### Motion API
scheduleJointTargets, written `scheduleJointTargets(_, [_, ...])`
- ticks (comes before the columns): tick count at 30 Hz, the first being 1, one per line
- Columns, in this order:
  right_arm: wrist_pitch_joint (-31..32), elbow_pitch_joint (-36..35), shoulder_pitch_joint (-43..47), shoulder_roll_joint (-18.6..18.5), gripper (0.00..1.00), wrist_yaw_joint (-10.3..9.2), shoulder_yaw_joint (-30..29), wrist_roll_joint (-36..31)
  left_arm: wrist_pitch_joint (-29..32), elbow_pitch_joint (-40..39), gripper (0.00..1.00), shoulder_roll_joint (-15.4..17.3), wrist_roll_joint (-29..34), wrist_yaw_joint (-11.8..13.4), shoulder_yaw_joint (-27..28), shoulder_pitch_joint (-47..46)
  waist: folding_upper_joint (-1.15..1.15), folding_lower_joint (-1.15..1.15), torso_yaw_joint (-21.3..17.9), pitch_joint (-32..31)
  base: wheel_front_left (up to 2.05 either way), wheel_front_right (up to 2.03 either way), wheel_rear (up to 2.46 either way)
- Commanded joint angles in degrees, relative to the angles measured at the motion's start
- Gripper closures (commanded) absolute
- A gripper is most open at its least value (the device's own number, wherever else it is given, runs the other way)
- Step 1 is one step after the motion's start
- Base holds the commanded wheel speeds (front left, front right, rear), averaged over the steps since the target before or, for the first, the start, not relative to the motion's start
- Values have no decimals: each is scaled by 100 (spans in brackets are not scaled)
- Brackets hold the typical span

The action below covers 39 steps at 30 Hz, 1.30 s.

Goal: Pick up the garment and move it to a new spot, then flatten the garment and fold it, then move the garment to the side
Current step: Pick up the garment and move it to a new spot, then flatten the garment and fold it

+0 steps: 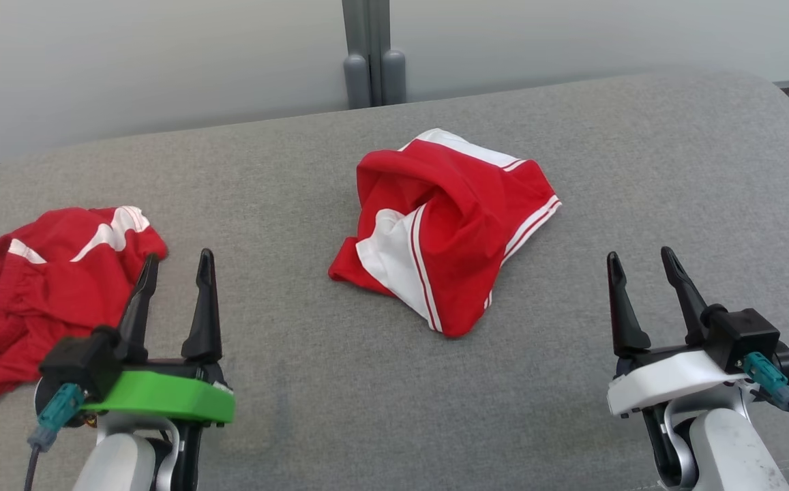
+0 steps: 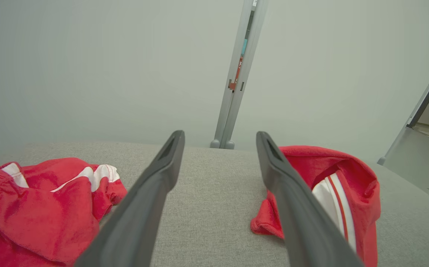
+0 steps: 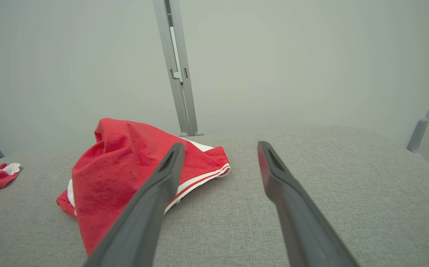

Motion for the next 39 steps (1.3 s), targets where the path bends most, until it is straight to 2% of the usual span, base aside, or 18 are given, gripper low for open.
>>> scheduleJointTargets(1, [-17,20,63,-15,0,-2,-11,-24,1,-64,0,-18,173,-40,120,186,0,0,157,-141,0,0,0])
scheduleJointTargets(7, [-17,64,181,-17,0,-2,-9,-87,0,12,0,-153,733,-174,471,643,0,0,326,-265,0,0,0])
scheduleJointTargets(11, [-18,103,242,-17,0,-2,-37,-144,0,152,0,-272,881,-257,659,836,0,0,396,-336,0,0,0])
scheduleJointTargets(20, [12,170,416,-16,0,-2,-144,-188,-1,353,0,-530,978,-283,1066,1119,0,0,455,-435,0,0,0])
scheduleJointTargets(39, [2,270,363,-17,0,-2,-79,-39,-1,501,0,-679,1193,-484,1229,920,0,0,468,-391,0,0,0])
